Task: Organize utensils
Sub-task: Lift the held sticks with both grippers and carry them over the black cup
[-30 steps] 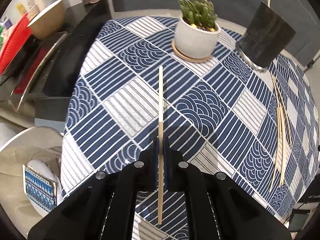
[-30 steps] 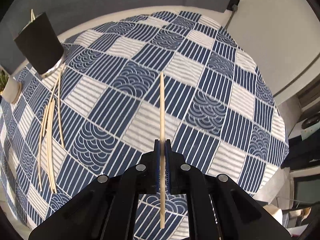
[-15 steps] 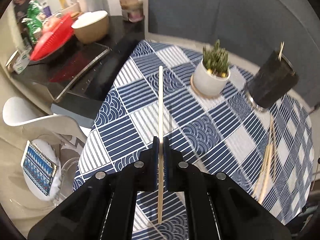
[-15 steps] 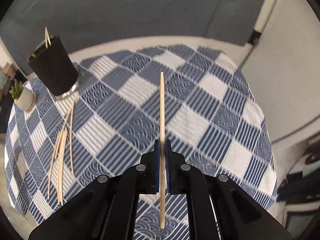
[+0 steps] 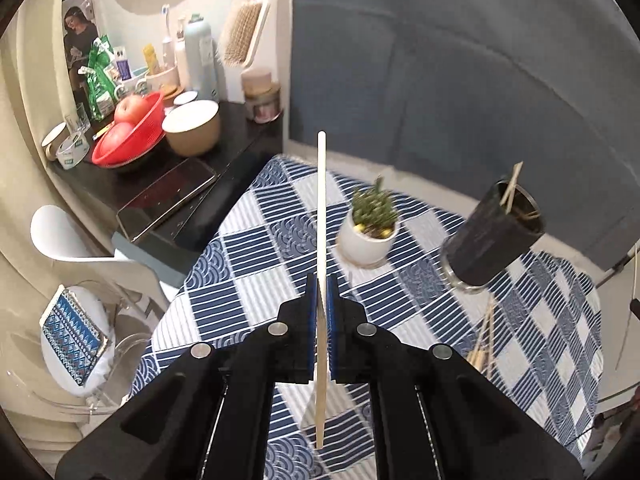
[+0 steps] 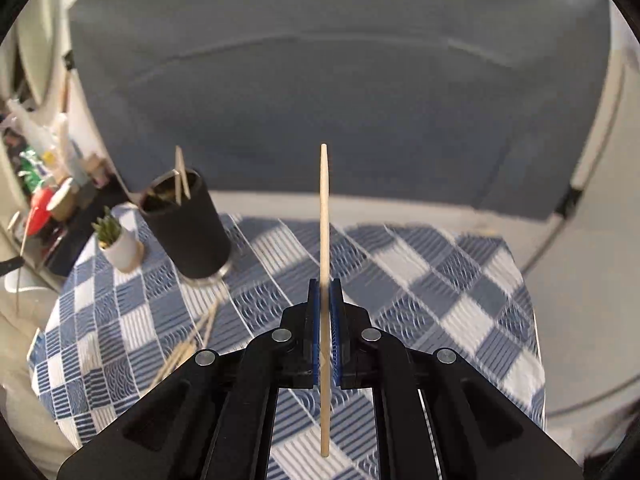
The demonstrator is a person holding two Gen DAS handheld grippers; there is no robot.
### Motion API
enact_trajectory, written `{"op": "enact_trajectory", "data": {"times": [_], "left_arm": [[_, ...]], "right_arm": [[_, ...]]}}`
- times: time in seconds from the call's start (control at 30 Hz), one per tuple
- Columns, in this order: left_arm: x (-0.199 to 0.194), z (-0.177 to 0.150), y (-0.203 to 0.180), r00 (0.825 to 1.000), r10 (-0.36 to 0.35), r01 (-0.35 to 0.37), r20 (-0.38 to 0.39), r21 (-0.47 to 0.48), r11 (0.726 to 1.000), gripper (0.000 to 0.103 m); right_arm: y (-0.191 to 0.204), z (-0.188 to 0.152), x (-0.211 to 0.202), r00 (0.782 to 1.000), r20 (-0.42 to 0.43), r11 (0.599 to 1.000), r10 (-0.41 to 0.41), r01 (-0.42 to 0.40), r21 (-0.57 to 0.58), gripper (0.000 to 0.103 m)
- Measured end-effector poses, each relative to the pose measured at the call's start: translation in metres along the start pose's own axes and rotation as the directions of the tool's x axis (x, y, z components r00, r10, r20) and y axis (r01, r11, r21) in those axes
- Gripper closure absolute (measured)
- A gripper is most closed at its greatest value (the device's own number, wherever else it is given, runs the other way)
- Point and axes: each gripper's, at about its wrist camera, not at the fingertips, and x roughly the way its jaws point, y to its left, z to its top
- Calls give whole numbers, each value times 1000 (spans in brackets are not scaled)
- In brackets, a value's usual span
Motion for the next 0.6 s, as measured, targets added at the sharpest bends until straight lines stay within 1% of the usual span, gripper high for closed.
{"op": "enact_trajectory", "data": {"times": [0.13, 0.27, 0.37, 0.43, 0.5, 0.53, 0.6], "left_arm": [[-11, 5, -22, 999, -35, 35, 40, -1, 999, 98], [-13, 16, -47, 994, -91, 91, 59, -3, 996, 98], [-13, 24, -67, 982, -167, 166, 86, 19, 986, 98], [-12, 32, -83, 978, -182, 178, 104, 45, 983, 98], [-8, 41, -95, 968, -223, 219, 112, 40, 975, 98], [-4, 46, -101, 962, -250, 248, 114, 33, 968, 98], [1, 54, -111, 951, -281, 280, 128, 32, 960, 98]], "right_arm": [[12, 14, -4, 996, 61, 997, 63, -60, -42, 98], [28, 29, -2, 984, 110, 987, 141, -131, -90, 98], [40, 43, 4, 969, 144, 975, 202, -186, -122, 98], [47, 53, 11, 956, 159, 965, 247, -228, -129, 98], [49, 60, 18, 945, 159, 955, 285, -267, -130, 98], [52, 64, 24, 936, 160, 946, 313, -293, -136, 98], [56, 73, 34, 920, 160, 930, 357, -334, -154, 98]]}}
